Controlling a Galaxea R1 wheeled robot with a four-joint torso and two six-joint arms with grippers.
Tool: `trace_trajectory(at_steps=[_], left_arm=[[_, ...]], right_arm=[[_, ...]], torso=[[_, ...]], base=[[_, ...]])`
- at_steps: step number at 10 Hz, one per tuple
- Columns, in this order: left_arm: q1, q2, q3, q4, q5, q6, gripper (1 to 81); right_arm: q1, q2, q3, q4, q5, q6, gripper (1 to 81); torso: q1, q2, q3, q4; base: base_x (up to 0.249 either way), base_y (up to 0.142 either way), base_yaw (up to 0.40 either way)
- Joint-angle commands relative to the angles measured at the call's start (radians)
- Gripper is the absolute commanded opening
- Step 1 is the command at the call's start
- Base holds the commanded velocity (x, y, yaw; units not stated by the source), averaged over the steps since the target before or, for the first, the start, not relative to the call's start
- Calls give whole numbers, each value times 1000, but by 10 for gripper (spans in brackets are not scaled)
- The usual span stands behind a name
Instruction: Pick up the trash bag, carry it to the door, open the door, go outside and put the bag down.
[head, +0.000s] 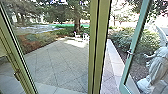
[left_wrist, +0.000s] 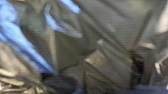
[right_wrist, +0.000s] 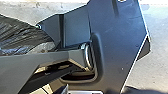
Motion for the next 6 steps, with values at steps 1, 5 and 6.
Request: trace_trajectory(at_steps=[1, 5, 6], left_arm=[[-47, 4, 0, 8, 59, 7, 10], [-50, 7, -3, 8, 57, 10, 10], [-55, 7, -10, 8, 57, 10, 10]], right_arm=[[57, -2, 2, -9, -56, 5, 811], [52, 12, -3, -11, -64, 5, 811], [49, 26, -24, -11, -70, 5, 811]], torso=[[0, 0, 0, 92], [0, 0, 0, 112], [0, 0, 0, 117]], base=[[0, 0, 0], [0, 0, 0], [0, 0, 0]])
